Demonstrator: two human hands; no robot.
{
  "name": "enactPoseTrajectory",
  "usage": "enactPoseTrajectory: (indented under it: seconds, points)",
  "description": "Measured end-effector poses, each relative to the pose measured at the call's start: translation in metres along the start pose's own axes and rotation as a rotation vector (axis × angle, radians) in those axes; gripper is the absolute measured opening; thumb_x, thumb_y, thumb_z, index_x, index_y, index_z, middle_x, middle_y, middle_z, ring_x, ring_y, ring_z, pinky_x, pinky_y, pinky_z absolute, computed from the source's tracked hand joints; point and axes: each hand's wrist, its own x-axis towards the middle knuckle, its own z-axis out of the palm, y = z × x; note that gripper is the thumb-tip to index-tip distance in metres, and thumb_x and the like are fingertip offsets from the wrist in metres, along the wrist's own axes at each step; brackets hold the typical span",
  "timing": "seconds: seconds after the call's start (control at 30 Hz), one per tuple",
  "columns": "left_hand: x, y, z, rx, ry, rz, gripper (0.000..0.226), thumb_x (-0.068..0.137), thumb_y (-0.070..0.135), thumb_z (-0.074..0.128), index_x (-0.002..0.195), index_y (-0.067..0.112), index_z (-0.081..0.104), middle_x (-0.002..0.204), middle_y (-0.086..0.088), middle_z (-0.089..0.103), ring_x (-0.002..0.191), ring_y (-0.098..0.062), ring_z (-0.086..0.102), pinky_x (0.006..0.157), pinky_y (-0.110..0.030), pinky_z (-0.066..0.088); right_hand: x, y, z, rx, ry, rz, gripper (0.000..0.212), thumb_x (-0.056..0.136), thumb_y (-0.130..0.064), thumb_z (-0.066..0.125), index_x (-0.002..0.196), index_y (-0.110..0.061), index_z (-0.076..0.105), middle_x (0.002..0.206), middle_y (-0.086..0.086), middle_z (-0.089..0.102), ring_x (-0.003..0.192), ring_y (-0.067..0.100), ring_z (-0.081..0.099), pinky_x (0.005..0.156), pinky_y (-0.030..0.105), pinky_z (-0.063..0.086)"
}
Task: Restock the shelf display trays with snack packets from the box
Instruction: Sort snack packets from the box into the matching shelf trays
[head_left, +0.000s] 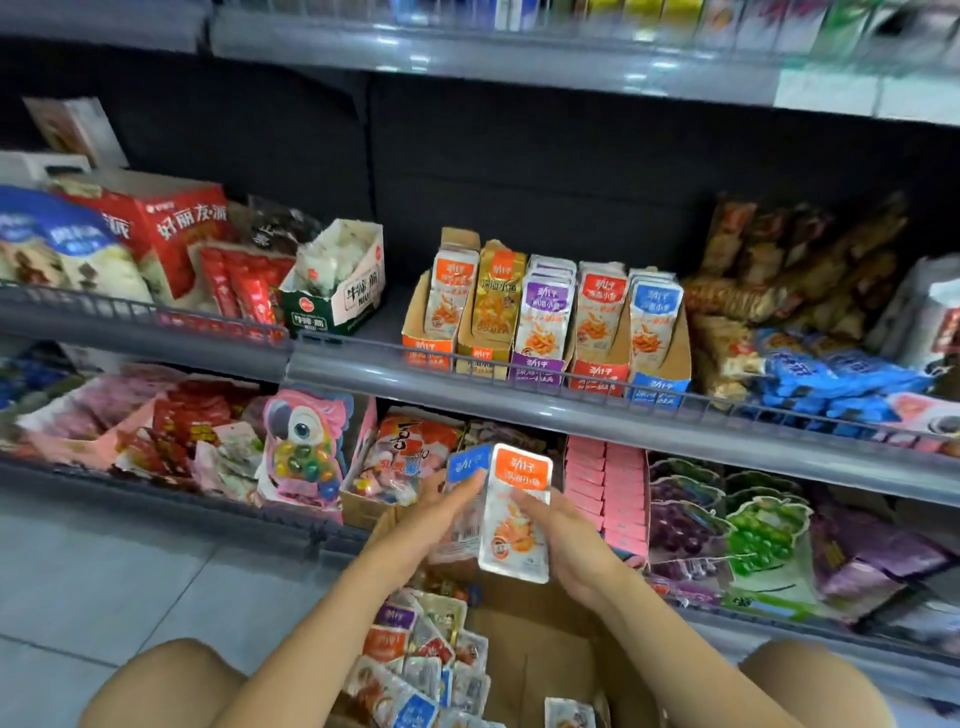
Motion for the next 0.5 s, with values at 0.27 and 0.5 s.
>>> enactPoseTrajectory:
  seconds: [0.27, 0.5]
  points:
    - [-0.008, 0.042, 0.004, -0.347, -0.227, -0.056, 0.032, 0.089, 0.023, 0.055, 0.116, 0.008, 0.059, 0.111, -0.018, 0.068, 0.095, -0.028, 0.066, 0.085, -0.038, 0.049, 0.005, -0.053, 0.016, -0.121, 0.133, -0.191, 0.018, 0.095, -0.025, 0.052, 0.110, -0.017, 0.059, 0.106, 0.007, 0.071, 0.093, 0.024, 0.070, 0.084, 0.044, 0.055]
    - [-0.012, 0.066, -0.002, -0.073, -0.173, 0.108, 0.035, 0.079, 0.014, 0.073, 0.112, 0.018, 0.062, 0.106, 0.000, 0.072, 0.102, -0.019, 0.066, 0.097, -0.036, 0.049, 0.013, -0.087, 0.019, -0.067, 0.197, -0.274, 0.048, 0.088, -0.010, 0.063, 0.126, -0.028, 0.042, 0.105, 0.006, 0.070, 0.091, 0.024, 0.070, 0.072, 0.037, 0.058]
